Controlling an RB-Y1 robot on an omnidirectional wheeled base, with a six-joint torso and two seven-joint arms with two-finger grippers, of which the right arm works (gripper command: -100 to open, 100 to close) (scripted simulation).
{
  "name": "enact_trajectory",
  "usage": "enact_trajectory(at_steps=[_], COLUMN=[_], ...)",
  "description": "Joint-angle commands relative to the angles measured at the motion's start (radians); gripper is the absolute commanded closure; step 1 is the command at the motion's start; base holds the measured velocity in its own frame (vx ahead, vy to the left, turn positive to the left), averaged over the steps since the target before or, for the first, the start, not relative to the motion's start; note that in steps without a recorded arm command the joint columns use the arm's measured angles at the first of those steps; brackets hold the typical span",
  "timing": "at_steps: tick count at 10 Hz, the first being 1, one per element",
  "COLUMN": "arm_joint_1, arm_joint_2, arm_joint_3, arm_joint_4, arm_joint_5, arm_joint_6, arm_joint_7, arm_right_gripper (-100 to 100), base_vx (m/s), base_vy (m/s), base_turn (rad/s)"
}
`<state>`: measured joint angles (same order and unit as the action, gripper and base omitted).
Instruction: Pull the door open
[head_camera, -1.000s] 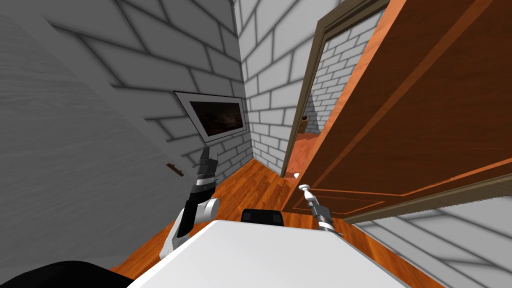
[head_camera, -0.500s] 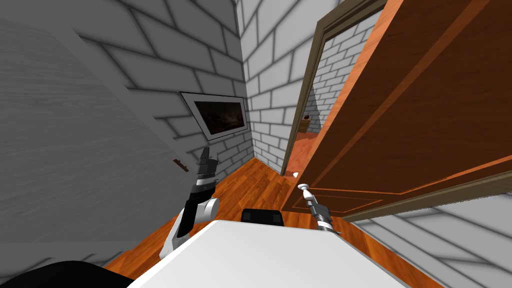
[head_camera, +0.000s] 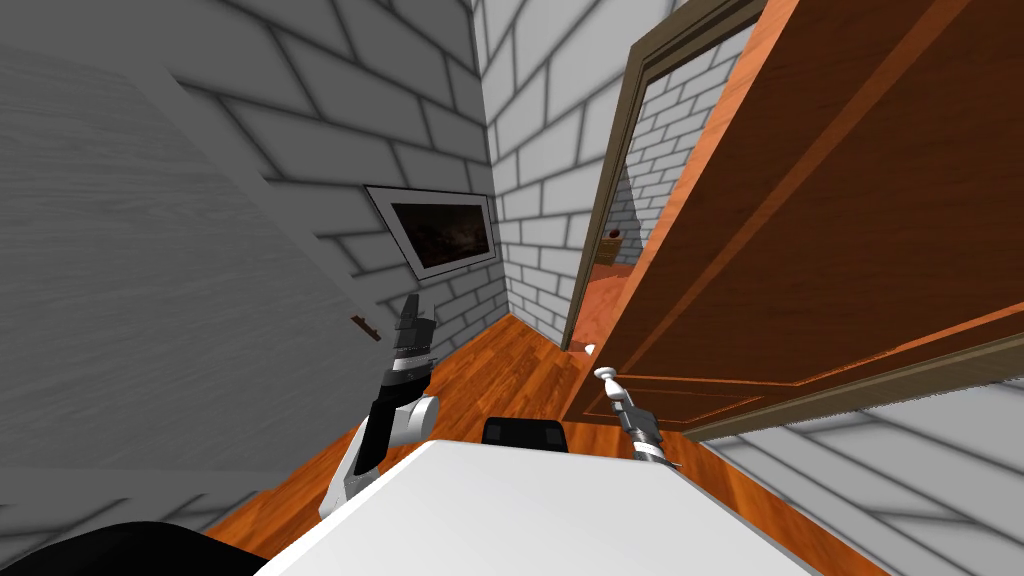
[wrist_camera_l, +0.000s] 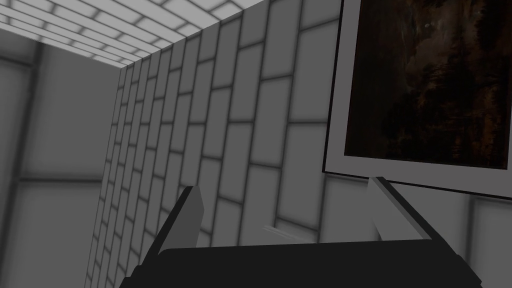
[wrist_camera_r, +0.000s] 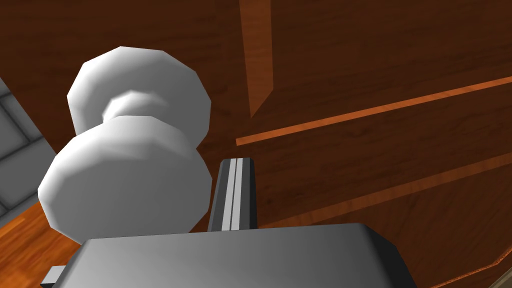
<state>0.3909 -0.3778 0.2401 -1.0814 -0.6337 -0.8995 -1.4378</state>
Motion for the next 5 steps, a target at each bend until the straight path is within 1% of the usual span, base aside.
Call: enact_trajectory(at_steps=[1, 5], arm_joint_1=[-0.001, -0.003], arm_joint_2=[0.020, 0.020], arm_joint_3=[0.028, 0.034], arm_joint_4=[-0.016, -0.014], arm_joint_5=[0.014, 0.019], arm_joint_6=[-0.005, -0.012], arm_joint_7=[0.004, 0.001], arm_right_gripper=[-100, -100], base_vx=[-0.032, -0.030], base_vy=[-0.004, -0.008], base_turn=[-0.001, 0.015])
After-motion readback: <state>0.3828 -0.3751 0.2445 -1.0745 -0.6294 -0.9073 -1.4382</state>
